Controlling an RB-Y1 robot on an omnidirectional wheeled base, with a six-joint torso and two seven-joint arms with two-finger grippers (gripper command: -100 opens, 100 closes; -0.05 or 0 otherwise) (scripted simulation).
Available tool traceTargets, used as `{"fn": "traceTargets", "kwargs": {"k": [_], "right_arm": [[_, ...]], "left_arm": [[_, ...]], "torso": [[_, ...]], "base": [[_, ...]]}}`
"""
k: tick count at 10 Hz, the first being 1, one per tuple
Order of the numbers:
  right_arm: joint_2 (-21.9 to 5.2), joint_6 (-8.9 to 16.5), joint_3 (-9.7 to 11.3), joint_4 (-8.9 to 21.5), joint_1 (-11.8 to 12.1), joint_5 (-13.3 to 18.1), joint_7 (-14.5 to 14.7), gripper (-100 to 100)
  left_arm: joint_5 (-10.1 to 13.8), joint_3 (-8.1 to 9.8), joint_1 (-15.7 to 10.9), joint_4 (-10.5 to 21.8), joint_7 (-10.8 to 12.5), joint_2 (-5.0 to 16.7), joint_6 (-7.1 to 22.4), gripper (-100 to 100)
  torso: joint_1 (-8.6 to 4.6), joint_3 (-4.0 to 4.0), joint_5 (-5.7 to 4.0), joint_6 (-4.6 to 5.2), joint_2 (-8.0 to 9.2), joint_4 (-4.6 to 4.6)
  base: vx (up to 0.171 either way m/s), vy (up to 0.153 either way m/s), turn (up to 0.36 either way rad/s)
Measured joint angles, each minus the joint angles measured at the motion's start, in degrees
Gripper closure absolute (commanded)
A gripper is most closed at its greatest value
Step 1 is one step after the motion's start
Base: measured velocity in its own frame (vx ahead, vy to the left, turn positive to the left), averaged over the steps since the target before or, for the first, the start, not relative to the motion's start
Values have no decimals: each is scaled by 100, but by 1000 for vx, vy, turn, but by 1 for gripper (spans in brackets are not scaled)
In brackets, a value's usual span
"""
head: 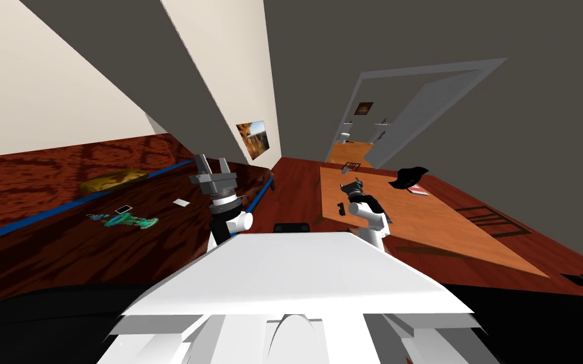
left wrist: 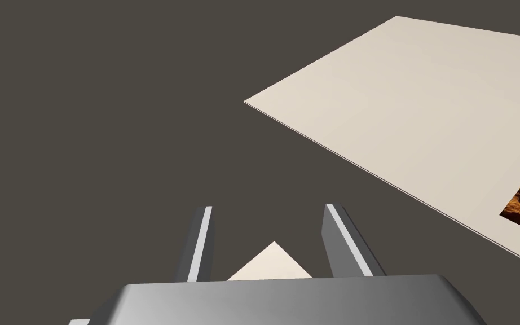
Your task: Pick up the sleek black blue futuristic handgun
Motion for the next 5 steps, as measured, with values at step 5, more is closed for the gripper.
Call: {"fn": "traceTargets", "kwargs": {"k": [5], "right_arm": [[-168,779,-220,472,25,-393,-404,-100]], "left_arm": [[0,0,1,0,0,0,0,0]], "torso": [[2,-12,0,3,-21,-5]], "base": [[93,29,-73]]}}
